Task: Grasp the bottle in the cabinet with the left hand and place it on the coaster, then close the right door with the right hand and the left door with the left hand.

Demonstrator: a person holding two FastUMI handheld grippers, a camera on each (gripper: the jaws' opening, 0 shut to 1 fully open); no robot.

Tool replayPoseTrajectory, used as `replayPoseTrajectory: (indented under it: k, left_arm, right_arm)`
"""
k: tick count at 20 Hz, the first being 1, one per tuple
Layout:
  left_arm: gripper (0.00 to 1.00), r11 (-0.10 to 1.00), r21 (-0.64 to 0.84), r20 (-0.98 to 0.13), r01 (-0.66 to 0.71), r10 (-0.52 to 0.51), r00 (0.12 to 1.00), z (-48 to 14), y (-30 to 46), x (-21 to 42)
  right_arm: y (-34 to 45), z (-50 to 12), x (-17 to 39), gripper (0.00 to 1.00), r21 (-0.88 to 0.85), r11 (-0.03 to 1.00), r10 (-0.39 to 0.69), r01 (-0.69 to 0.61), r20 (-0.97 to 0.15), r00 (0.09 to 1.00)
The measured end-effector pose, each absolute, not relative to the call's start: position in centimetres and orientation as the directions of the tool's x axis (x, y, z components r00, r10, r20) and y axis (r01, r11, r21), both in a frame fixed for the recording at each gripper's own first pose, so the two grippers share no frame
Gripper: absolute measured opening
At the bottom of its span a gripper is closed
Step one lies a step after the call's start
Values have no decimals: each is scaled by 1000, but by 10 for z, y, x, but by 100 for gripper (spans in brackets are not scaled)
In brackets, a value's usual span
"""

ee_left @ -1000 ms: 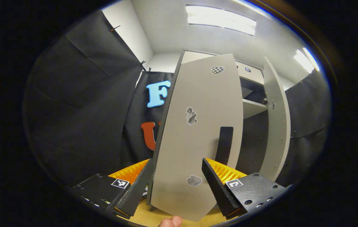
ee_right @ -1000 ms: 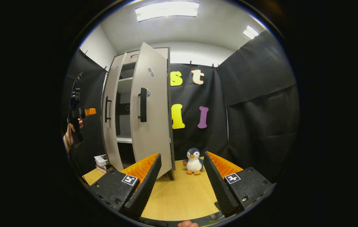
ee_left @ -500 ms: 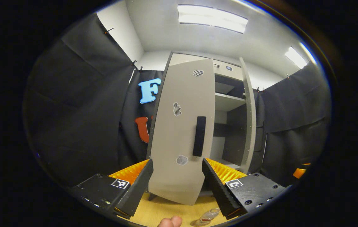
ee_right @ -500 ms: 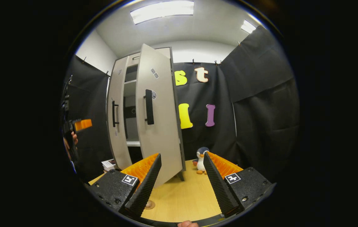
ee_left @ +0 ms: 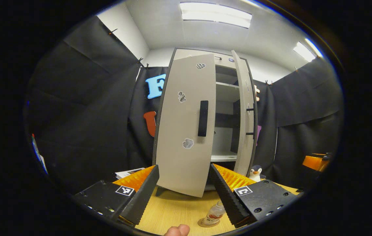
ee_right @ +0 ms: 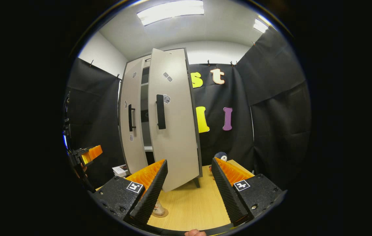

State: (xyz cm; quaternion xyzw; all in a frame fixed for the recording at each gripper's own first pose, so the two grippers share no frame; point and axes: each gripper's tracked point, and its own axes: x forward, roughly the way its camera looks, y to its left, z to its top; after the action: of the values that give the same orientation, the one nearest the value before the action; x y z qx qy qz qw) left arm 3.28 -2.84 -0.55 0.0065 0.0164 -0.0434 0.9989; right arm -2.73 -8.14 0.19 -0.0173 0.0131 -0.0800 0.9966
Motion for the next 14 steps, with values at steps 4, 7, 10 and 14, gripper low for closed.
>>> replayPoseTrajectory:
  k: [4, 7, 10, 14]
  left_arm:
    - [95, 995, 63, -27, 74, -72, 997, -16, -29, 25]
    - [95, 992, 97, -30, 78, -75, 997, -25, -33, 21]
    - [95, 990, 108, -45, 92, -88, 995, -37, -39, 15]
    - [94, 993, 65, -41, 100, -97, 994, -42, -48, 8]
  right_arm:
    - [-77, -10, -26, 82, -33, 988, -150, 148, -58, 987]
    - [-74, -12, -26, 82, -42, 988, -148, 146, -64, 987]
    - [-73, -14, -25, 83, -47, 988, -149, 146, -66, 987]
    - [-73, -18, -28, 83, -51, 987, -155, 151, -75, 985]
